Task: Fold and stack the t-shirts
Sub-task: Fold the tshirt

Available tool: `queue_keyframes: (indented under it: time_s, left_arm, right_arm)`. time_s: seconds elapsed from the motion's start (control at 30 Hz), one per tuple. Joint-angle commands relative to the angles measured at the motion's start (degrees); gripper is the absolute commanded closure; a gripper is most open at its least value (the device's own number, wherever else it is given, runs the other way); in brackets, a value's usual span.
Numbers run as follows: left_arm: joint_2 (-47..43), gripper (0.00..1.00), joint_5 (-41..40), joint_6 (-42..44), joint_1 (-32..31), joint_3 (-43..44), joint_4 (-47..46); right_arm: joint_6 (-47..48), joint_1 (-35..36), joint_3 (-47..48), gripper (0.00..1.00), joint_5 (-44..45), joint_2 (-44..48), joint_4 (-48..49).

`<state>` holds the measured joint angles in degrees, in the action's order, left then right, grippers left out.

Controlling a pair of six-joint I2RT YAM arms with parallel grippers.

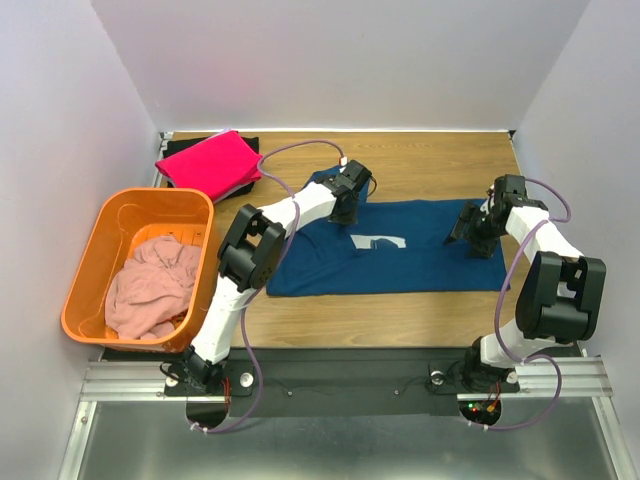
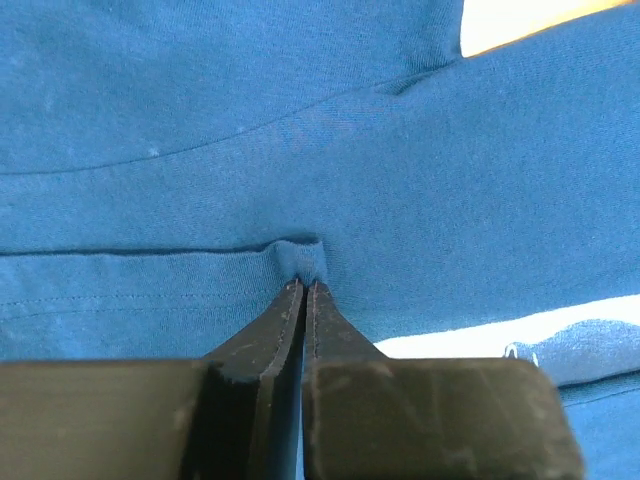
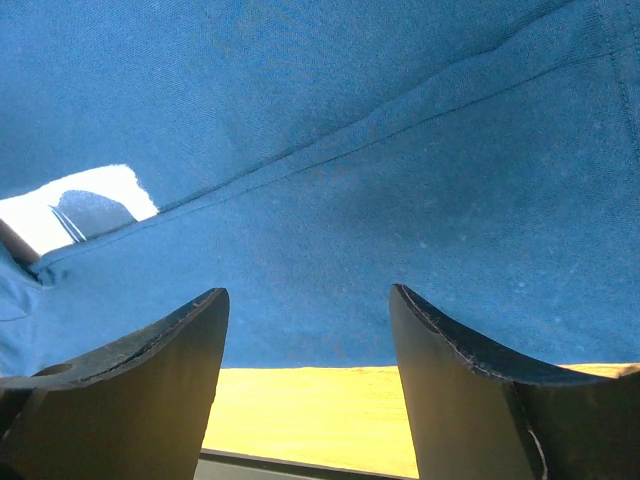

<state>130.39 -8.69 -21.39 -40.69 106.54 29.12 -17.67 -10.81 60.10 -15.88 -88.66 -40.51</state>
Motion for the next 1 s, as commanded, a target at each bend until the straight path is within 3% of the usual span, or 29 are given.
queue_keyframes:
  time_s: [0.0, 0.03, 0.97]
  left_arm:
    - [0.22, 0.94, -1.16, 0.73, -0.09, 3.58, 0.76]
    - [0.30, 1.00, -0.89, 0.82, -0.09, 3.93, 0.76]
    - [-0.40, 1.00, 1.92, 2.49, -1.06, 4.11, -3.99]
  right_arm:
    - [0.88, -0.27, 0.37, 0.29, -0.21, 0.42, 0.70]
    - [0.97, -0.27, 0.37, 0.29, -0.20, 0.33, 0.70]
    - [0.97, -0.27, 0.37, 0.29, 0.32, 0.51, 0.52]
